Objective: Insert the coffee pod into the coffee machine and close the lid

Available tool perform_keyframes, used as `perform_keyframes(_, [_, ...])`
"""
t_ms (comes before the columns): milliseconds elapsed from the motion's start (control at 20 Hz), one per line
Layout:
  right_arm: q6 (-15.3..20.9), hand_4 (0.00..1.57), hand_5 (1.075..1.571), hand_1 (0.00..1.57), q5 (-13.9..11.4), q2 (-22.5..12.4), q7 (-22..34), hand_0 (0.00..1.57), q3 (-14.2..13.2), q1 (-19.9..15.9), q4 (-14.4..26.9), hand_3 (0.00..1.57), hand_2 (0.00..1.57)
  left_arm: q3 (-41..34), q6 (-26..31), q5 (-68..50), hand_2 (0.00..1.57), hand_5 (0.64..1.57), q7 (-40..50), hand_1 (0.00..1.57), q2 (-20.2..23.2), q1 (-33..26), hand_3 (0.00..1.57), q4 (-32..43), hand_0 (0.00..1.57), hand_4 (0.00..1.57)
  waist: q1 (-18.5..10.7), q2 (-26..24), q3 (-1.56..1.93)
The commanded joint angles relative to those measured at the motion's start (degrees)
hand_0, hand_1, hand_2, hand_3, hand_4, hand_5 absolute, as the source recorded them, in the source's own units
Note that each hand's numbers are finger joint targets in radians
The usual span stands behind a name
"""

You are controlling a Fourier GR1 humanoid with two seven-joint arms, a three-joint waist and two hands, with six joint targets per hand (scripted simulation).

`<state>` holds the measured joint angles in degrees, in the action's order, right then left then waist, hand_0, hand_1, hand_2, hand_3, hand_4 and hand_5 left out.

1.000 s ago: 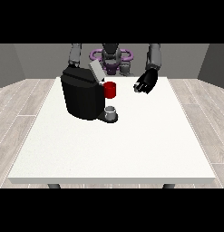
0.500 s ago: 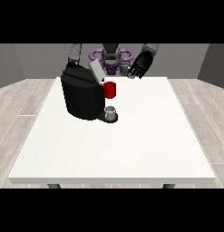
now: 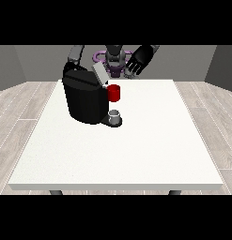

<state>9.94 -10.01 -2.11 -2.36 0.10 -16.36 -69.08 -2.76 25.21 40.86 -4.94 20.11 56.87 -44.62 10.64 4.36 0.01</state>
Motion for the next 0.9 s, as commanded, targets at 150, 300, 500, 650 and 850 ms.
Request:
perform_keyframes(150, [-0.7, 0.0, 1.571, 0.0, 0.62, -0.76, 2.16, 0.0, -0.29, -3.41, -3.37, 0.0, 0.0, -3.12, 0.04, -0.79, 1.29, 1.571, 3.75, 1.26, 0.9, 6.75, 1.27, 1.66, 1.26, 0.49, 3.91, 3.42, 0.0])
perform_keyframes(300, [0.11, 0.04, 1.571, 0.0, -1.28, -0.87, 4.7, 0.0, 1.14, -3.14, -5.95, 0.0, 0.0, -2.65, -0.66, 0.34, 1.25, 1.571, 0.57, 1.16, 3.12, 6.42, 1.27, 2.2, 1.16, 0.48, 5.06, 4.01, -0.01])
perform_keyframes(500, [0.21, 0.18, 1.571, 0.0, 0.44, -1.52, 4.18, 0.0, -1.57, -5.92, -4.69, 0.0, 0.0, -4.57, 2.33, -0.95, 1.29, 1.571, 2.2, 1.22, 5.03, 10.43, 1.24, 3.27, 1.22, 0.48, 3.98, 6.21, 0.0])
perform_keyframes(650, [-1.87, 0.0, 1.571, 0.0, 1.89, -2.54, 3.56, 0.0, -1.9, -7.26, -7.06, 0.0, 0.0, -4.49, -1.07, 0.39, 1.3, 1.571, 1.01, 1.27, 5.46, 10.75, 1.26, 4.19, 1.27, 0.47, 7.11, 9.84, -0.01])
perform_keyframes(850, [1.84, 0.15, 1.571, 0.0, 1.27, -1.47, 0.7, 0.0, -4.2, -10.48, -1.63, 0.0, 0.0, -4.17, 2.73, -0.01, 1.29, 1.571, 4.36, 1.2, 4.71, 17.41, 1.25, 3.39, 1.2, 0.49, 4.59, 12.35, 0.04])
